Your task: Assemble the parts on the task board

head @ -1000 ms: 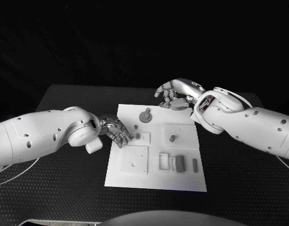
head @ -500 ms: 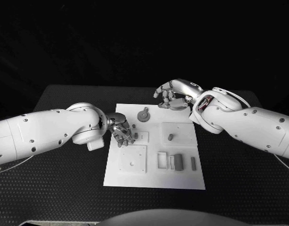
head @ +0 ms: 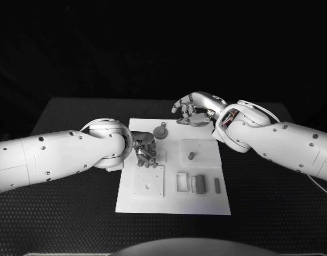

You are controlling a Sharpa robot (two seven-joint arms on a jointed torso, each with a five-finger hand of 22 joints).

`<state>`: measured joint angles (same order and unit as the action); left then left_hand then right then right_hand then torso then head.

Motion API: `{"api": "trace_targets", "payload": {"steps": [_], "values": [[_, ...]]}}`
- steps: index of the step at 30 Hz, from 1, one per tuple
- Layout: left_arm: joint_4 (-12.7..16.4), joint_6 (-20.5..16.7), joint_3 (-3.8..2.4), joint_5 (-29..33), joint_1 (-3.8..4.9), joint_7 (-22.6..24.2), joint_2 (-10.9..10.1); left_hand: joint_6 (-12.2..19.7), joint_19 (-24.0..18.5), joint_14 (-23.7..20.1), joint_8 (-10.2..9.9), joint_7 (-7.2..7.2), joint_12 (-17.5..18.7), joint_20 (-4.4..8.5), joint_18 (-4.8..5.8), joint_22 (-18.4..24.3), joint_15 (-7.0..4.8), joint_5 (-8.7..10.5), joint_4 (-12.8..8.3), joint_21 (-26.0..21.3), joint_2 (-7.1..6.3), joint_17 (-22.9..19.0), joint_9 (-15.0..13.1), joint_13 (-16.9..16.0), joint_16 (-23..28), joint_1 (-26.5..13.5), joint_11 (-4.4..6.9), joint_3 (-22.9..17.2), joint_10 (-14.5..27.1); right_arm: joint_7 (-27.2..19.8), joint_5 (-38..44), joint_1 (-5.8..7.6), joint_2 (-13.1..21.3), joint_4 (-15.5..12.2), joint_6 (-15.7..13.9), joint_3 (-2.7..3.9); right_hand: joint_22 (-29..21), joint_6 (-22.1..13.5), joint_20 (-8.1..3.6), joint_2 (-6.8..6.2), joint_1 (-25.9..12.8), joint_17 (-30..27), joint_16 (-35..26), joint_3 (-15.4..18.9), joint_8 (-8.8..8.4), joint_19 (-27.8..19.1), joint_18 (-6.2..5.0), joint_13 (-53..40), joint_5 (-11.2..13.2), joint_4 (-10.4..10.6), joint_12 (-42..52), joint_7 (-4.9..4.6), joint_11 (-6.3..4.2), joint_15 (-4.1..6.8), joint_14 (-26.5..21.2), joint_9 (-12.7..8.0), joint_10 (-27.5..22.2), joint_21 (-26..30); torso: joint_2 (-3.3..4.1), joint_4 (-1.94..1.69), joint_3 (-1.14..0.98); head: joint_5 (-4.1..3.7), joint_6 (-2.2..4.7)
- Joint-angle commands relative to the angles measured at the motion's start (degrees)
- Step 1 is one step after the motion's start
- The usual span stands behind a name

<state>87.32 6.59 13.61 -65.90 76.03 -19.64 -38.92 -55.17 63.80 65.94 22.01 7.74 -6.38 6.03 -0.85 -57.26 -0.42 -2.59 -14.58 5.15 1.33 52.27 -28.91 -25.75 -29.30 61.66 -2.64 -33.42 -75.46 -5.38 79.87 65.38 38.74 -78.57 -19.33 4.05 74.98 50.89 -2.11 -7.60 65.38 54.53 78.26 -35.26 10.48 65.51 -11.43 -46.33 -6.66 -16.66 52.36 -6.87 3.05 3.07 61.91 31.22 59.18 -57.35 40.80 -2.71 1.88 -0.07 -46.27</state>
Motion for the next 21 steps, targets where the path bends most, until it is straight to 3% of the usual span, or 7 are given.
{"api": "trace_targets", "payload": {"steps": [1,5,8,11,16,21], "values": [[1.18,-2.12,0.0,-10.39,0.01,2.39,0.06,-2.14,0.47,0.46,0.4,-1.54,-0.21,-0.07,0.7,-0.16,-0.01,-0.27,0.3,0.31,-0.74,0.12,-0.24,-0.13,-0.38,0.11,0.05,-0.29,-0.47,1.28,-4.45,-0.21,0.67,-0.8,2.19,-0.28,0.68,-2.48,-0.23,0.68,-0.32,0.05,-0.02,0.48,0.28,-0.25,-3.57,0.08,0.18,0.16,0.32,-2.67,-0.01,0.03,-0.22,-0.1,-0.45,0.39,0.04,-0.07,0.16,-0.21,-0.11],[2.0,-4.77,0.0,-13.13,0.0,3.3,-0.21,-2.31,0.62,0.69,0.46,-1.64,-0.25,0.03,0.7,-0.34,-0.11,-0.28,0.45,0.39,-1.08,0.19,-0.43,-0.31,-0.43,0.3,0.13,-0.58,-0.64,2.31,-9.41,-0.42,2.02,-2.55,3.86,-0.94,0.7,-2.32,-0.19,1.11,-0.92,0.07,0.07,0.75,0.47,-0.15,-3.57,0.07,0.17,0.24,0.47,-2.63,-0.04,0.05,-0.18,-0.12,-0.44,0.39,0.01,-0.09,0.2,-0.43,-0.18],[2.73,-6.21,0.0,-15.39,-0.02,4.25,-0.62,-2.42,0.76,0.87,0.48,-1.7,-0.27,0.1,0.7,-0.47,-0.19,-0.29,0.57,0.46,-1.38,0.24,-0.57,-0.43,-0.46,0.47,0.19,-0.81,-0.77,3.17,-11.88,-0.99,3.4,-4.77,6.97,-1.44,0.72,-1.84,-0.23,1.71,-1.37,0.09,0.23,0.89,0.84,0.11,-3.57,0.03,0.16,0.29,0.72,-2.48,-0.18,0.18,0.04,-0.04,-0.23,0.31,0.02,-0.11,0.17,-0.56,-0.26],[3.29,-7.58,0.01,-17.36,-0.05,5.31,-1.12,-2.51,0.85,1.01,0.51,-1.74,-0.28,0.15,0.71,-0.57,-0.25,-0.29,0.74,0.51,-1.61,0.27,-0.67,-0.53,-0.47,0.54,0.23,-0.95,-0.87,3.44,-12.28,-1.92,4.98,-7.52,8.24,-2.3,0.71,-1.38,-0.34,2.52,-1.98,0.06,0.35,0.97,1.2,0.5,-3.57,0.05,0.13,0.39,0.93,-2.28,-0.39,0.38,0.36,0.05,0.08,0.2,0.02,-0.03,0.14,-0.58,-0.31],[3.95,-8.35,0.01,-18.45,-0.15,7.05,-1.99,-2.67,0.98,1.25,0.53,-1.82,-0.27,0.23,0.73,-0.71,-0.33,-0.29,1.13,0.55,-2.01,0.31,-0.84,-0.66,-0.49,0.57,0.28,-1.17,-1.0,2.98,-12.23,-3.15,7.09,-10.55,9.02,-3.11,0.75,-0.65,-0.46,3.34,-1.84,0.03,0.4,0.62,1.73,0.69,-3.57,0.14,0.08,0.19,1.01,-2.02,-0.64,0.61,0.54,0.21,0.27,0.15,-0.01,0.03,0.13,-0.6,-0.42],[4.47,-7.61,0.01,-18.52,-0.58,7.91,-2.51,-2.75,1.03,1.36,0.53,-1.86,-0.26,0.27,0.74,-0.78,-0.38,-0.29,1.31,0.55,-2.2,0.34,-0.92,-0.72,-0.5,0.62,0.31,-1.29,-1.07,2.34,-11.5,-4.04,8.19,-11.85,9.55,-3.7,0.83,-0.08,-0.52,3.94,-1.45,0.01,0.44,0.21,2.13,0.83,-3.57,0.23,0.07,0.07,1.08,-1.78,-0.87,0.84,0.69,0.32,0.49,0.04,-0.05,0.02,0.05,-0.71,-0.34]]}}
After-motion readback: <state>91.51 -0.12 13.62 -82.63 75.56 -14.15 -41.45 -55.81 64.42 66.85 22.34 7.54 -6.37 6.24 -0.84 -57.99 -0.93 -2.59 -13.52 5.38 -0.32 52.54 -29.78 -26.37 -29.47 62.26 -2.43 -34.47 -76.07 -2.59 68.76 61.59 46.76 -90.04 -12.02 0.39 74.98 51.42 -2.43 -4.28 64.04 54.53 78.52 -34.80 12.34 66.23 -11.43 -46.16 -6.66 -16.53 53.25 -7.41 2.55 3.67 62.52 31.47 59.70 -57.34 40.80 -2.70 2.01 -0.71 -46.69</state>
